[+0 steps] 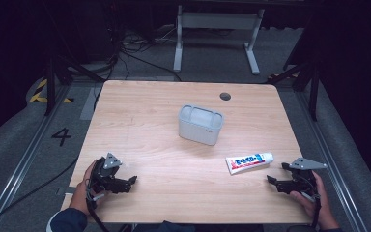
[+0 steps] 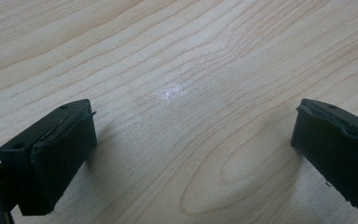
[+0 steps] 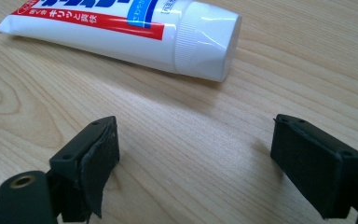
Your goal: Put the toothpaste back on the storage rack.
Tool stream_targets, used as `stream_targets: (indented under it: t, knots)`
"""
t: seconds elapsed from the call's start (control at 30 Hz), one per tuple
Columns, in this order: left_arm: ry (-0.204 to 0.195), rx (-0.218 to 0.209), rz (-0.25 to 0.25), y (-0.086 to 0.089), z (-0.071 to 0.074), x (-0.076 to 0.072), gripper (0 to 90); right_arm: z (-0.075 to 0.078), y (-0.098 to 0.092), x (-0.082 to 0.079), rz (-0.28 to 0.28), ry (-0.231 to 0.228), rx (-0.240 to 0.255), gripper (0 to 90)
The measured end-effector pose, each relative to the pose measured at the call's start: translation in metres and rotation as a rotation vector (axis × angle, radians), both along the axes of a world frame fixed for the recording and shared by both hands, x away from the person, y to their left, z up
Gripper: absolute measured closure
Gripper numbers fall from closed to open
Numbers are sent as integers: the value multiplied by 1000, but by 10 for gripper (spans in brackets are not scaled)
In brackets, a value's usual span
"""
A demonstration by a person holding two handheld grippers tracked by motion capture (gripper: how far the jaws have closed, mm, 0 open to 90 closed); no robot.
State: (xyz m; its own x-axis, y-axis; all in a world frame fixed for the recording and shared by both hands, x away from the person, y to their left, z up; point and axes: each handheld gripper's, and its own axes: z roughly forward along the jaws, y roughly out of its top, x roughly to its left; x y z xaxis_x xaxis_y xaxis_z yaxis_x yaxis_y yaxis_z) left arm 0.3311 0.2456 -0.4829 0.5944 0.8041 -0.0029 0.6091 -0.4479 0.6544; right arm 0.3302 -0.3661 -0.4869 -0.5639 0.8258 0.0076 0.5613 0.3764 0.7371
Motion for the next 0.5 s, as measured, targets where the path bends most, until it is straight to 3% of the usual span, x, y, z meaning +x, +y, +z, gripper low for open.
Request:
stream_targets:
  t: [0.07,0.2,0.27,0.4,0.5]
  knots:
    - [-4,8,-22,1,0,2,3,0,0,0,-2,1,2,156]
    - [11,-3,-18,1,0,2,4,0,0,0,-3,1,0,156]
    - [-7,15,-28,2,1,2,4,0,0,0,-2,1,0,156]
    - [5,-2,-40,2,0,-4,4,0,1,0,-11,0,-1,155]
    - [-10,6,-46,2,0,-4,4,0,0,1,-3,-1,-2,155]
